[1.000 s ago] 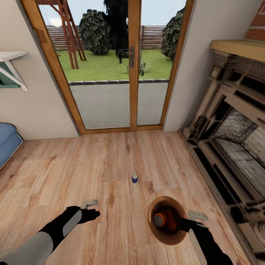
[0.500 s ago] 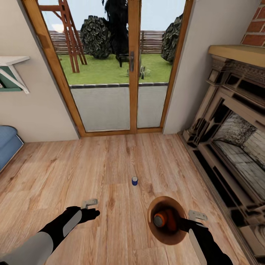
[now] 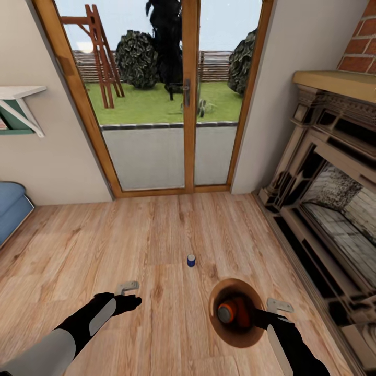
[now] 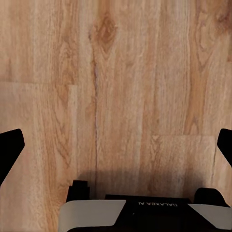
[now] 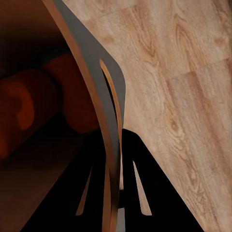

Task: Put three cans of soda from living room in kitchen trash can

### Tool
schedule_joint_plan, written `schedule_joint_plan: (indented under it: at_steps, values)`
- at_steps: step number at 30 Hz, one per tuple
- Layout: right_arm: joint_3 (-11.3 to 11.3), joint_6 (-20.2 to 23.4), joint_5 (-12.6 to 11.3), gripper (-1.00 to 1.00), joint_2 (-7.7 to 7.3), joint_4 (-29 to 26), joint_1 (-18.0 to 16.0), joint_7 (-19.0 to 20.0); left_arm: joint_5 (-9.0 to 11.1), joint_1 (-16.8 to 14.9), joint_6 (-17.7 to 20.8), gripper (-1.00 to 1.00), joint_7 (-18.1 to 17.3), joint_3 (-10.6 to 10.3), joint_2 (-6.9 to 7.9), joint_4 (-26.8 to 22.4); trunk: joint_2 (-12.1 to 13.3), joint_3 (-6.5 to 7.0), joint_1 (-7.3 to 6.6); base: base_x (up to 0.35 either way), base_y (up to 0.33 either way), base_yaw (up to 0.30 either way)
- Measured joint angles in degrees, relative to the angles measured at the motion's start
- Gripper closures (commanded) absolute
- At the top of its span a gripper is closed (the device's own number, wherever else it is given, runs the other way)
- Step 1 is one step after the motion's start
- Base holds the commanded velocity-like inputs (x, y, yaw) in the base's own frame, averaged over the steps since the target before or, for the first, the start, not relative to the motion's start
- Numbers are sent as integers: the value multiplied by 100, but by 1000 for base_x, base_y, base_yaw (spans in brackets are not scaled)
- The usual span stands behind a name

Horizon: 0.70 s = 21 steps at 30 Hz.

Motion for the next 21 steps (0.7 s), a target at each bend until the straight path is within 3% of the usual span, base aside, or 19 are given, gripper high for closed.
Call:
schedule_joint_plan:
  at_steps: [21]
  values:
    - [14, -1, -7, 100, 9, 4, 0, 3, -5, 0, -7, -100, 4, -5, 0, 2, 0, 195, 0, 0, 0, 0]
